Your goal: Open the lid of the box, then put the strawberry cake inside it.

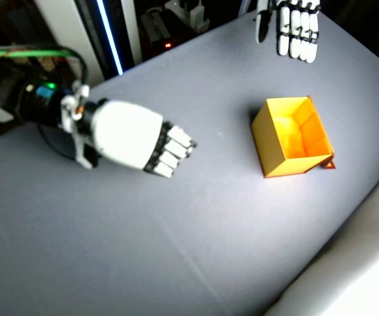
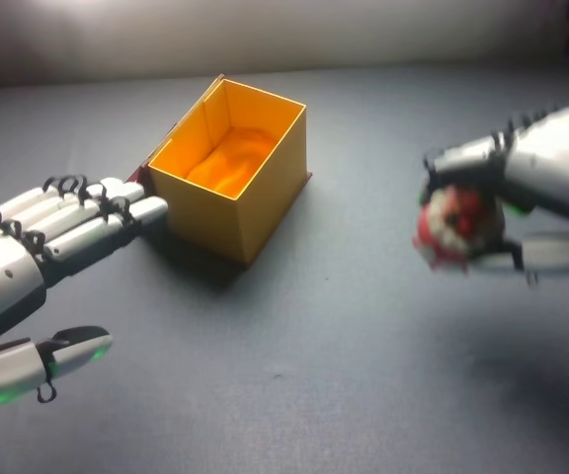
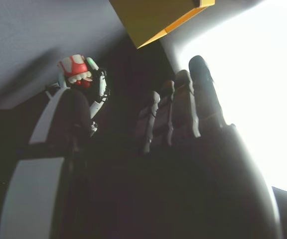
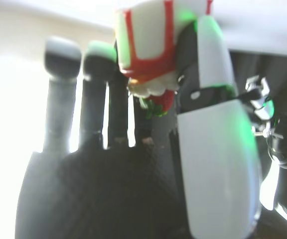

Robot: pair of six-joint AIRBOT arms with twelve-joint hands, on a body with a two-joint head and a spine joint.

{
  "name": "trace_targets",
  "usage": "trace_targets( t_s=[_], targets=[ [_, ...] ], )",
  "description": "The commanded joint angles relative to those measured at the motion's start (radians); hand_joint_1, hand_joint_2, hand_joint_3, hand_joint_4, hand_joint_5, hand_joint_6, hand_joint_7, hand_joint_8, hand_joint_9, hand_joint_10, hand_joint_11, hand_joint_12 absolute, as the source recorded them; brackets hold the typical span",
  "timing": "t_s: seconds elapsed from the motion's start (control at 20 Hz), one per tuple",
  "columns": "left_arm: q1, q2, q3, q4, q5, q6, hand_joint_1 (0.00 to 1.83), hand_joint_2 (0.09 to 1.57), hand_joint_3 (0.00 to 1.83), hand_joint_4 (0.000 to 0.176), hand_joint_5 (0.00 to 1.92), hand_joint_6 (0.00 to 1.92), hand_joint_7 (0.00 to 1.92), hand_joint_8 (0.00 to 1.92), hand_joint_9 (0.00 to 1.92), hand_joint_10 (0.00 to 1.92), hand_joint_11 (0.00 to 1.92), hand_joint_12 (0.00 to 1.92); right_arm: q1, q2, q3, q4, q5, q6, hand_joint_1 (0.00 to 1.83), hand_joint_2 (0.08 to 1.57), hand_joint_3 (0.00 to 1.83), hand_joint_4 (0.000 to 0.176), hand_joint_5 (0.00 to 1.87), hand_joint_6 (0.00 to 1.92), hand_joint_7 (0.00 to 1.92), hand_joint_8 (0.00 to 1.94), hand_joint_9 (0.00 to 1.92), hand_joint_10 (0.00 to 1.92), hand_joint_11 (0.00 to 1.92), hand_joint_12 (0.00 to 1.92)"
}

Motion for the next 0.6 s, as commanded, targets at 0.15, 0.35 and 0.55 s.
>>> trace_targets(
  t_s=[0.15,0.35,0.55],
  targets=[
    [0.003,-0.023,0.005,-0.019,-0.124,-0.021,0.62,1.39,0.0,0.051,0.03,0.01,0.0,0.0,0.0,0.0,0.0,0.59,0.112,-0.053,0.051,-0.034,0.09,0.005,1.2,1.27,0.0,0.0,0.66,1.22,0.79,1.59,0.8,1.66,0.76,1.88],
    [0.023,-0.046,0.012,-0.026,-0.119,-0.04,0.62,1.39,0.0,0.089,0.05,0.0,0.0,0.0,0.0,0.0,0.0,0.42,0.207,-0.131,0.114,-0.061,0.051,0.005,1.2,1.27,0.0,0.0,0.68,1.2,0.77,1.61,0.84,1.74,0.86,1.91],
    [0.047,-0.066,0.018,-0.031,-0.111,-0.065,0.63,1.41,0.0,0.081,0.04,0.0,0.0,0.0,0.0,0.0,0.0,0.38,0.281,-0.205,0.181,-0.075,0.01,0.005,1.11,1.23,0.0,0.0,0.76,1.3,0.88,1.88,1.05,1.91,1.16,1.92]
  ],
)
